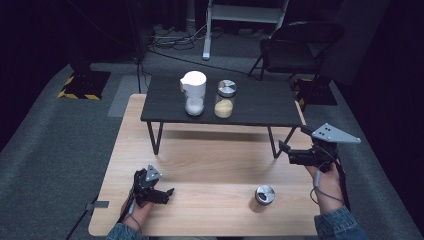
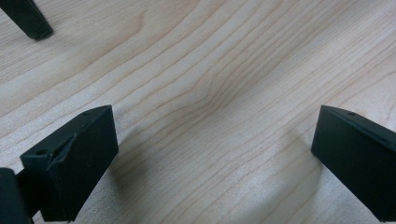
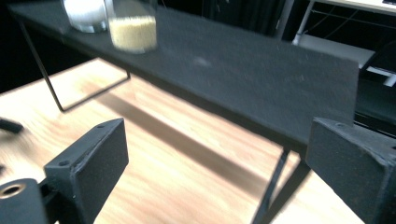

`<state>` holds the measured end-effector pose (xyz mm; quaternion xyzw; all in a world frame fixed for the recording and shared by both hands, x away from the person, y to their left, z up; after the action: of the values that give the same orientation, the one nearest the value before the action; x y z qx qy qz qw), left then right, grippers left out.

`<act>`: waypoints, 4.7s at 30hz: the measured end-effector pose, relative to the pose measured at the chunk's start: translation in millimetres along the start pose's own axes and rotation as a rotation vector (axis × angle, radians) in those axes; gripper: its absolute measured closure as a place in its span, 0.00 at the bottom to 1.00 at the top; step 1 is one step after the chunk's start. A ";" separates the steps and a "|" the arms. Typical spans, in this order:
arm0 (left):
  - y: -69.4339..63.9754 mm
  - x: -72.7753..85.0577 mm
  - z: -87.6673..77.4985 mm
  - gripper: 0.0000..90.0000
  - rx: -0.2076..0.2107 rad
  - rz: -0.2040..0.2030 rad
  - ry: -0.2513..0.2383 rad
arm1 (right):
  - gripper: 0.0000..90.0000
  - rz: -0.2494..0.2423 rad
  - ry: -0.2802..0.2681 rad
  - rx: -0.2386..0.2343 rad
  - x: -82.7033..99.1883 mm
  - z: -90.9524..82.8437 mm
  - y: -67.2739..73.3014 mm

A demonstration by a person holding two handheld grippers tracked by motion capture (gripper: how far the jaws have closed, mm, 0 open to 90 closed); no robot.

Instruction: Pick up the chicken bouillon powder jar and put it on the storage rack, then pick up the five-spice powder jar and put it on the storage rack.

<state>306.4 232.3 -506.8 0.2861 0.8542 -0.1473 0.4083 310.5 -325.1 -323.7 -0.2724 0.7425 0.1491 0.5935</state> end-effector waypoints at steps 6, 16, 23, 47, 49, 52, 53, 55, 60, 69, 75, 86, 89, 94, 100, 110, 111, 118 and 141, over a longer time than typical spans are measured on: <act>-0.5 0.0 -0.1 0.01 -0.003 -0.002 0.001 | 0.05 -0.013 0.024 0.006 22.8 -9.2 -4.1; -1.1 0.2 -0.2 0.01 -0.007 -0.004 0.000 | 0.03 -0.010 0.067 0.000 67.0 -10.4 -3.8; -1.3 0.2 -0.2 0.01 -0.008 -0.005 0.000 | 0.02 0.000 0.114 0.004 98.0 -8.4 -1.2; -2.0 0.2 -0.2 0.00 -0.012 -0.007 0.000 | 0.02 0.087 0.245 0.035 176.6 -13.8 -10.1; -2.0 0.2 -0.2 0.00 -0.012 -0.007 0.000 | 0.02 0.085 0.262 0.033 179.9 -13.4 -10.6; -2.1 0.2 -0.2 0.00 -0.012 -0.007 0.000 | 0.02 0.088 0.278 0.035 183.5 -13.1 -11.0; -2.1 0.2 -0.2 0.00 -0.012 -0.007 0.000 | 0.02 0.087 0.282 0.034 184.4 -12.9 -11.4; -2.1 0.2 -0.2 0.00 -0.012 -0.007 0.000 | 0.02 0.087 0.294 0.031 185.7 -12.0 -11.7; -2.1 0.2 -0.2 0.00 -0.012 -0.007 0.000 | 0.01 0.095 0.375 0.016 190.5 -4.0 -12.9; -2.1 0.2 -0.2 0.00 -0.012 -0.007 0.000 | 0.00 0.098 0.382 -0.013 190.4 -3.1 -16.0; -2.4 0.2 -0.3 0.00 -0.013 -0.009 0.001 | 0.00 0.093 0.381 -0.022 190.7 -3.8 -16.8; -2.6 0.5 -0.4 0.00 -0.013 -0.007 -0.002 | 0.01 0.076 0.286 -0.104 189.0 -24.3 -14.1; -2.7 0.5 -0.4 0.00 -0.013 -0.007 -0.002 | 0.01 0.065 0.254 -0.133 188.5 -33.5 -9.0; -2.9 0.3 -0.3 0.00 -0.015 -0.009 0.000 | 0.01 0.047 0.209 -0.165 187.1 -47.2 -2.0; -3.3 0.2 -0.2 0.00 -0.017 -0.010 0.000 | 0.01 0.050 0.174 -0.160 185.5 -64.8 5.7; -3.4 0.1 -0.2 0.00 -0.018 -0.011 0.001 | 0.01 0.055 0.141 -0.152 186.9 -86.6 16.7; -3.3 0.1 -0.2 0.00 -0.018 -0.008 0.001 | 0.01 0.056 0.138 -0.153 187.0 -87.0 17.0; -4.1 0.1 -0.1 0.00 -0.022 -0.013 0.000 | 0.00 0.049 0.121 -0.168 185.1 -81.6 20.0; -5.6 0.2 -0.5 0.00 -0.017 -0.007 0.002 | 0.00 0.010 0.098 -0.332 171.3 -30.6 35.8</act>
<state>302.6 228.2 -506.6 0.2800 0.8569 -0.1411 0.4092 240.0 -351.9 -484.6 -0.3697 0.7370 0.2592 0.5029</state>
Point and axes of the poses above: each handheld gripper's, and its own axes: z roughly forward along the jaws, x roughly out of its underside, y roughly to its left, the point moved 7 cm from there along z, roughly forward along the jaws, and after that the axes turned 8 degrees about -y, right-handed, at the moved point
